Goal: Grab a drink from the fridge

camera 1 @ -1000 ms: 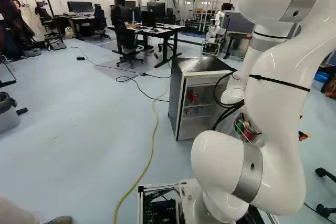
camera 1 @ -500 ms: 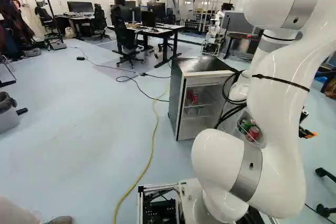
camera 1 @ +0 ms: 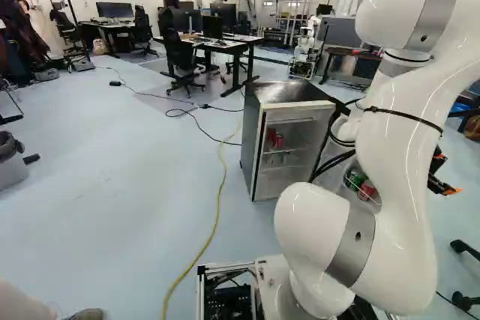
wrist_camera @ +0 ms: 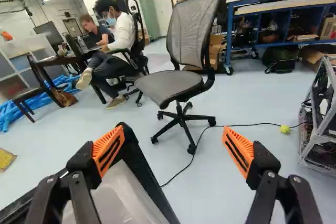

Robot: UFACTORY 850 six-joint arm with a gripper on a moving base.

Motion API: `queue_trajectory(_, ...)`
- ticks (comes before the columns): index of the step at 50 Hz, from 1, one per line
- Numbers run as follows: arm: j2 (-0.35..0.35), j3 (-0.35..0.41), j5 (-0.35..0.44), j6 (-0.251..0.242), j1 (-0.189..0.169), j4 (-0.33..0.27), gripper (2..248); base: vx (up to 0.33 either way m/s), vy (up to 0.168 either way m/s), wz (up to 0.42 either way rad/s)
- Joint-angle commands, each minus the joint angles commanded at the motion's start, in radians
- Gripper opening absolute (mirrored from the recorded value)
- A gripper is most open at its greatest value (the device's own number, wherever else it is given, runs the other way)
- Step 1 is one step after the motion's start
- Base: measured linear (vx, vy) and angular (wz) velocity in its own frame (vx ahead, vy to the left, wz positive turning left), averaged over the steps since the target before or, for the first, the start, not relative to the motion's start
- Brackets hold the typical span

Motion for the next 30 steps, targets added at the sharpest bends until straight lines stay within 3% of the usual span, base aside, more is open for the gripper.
queue_trajectory(9,0.012,0.020,0.000,0.000,0.000,-0.036,247,0.000,0.000,0.000)
queue_trajectory(30,0.093,0.147,0.000,0.000,0.008,-0.246,247,0.000,0.000,0.000)
